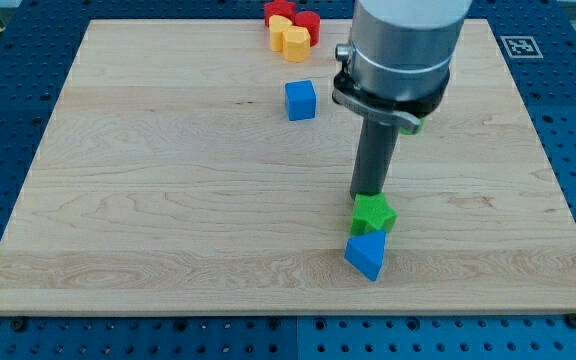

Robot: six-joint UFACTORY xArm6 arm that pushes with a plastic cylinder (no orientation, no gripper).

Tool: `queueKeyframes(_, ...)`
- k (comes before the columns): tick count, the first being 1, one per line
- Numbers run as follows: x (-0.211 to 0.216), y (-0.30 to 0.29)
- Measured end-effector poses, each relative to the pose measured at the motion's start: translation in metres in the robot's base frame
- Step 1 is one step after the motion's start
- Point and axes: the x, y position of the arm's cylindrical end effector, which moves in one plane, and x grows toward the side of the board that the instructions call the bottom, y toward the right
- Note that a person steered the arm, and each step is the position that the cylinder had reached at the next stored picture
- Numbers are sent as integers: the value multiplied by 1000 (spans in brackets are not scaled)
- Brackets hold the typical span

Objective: Push the blue cube down a bit

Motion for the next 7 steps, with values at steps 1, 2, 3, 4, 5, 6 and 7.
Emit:
queueKeyframes(1,14,0)
queueKeyframes(2,-2,-2)
queueKeyframes(3,-22,-41)
queueKeyframes(4,-47,-106)
queueKeyframes(5,-92,-161)
queueKeyframes(6,-150,-180)
queueKeyframes(7,-187,-165)
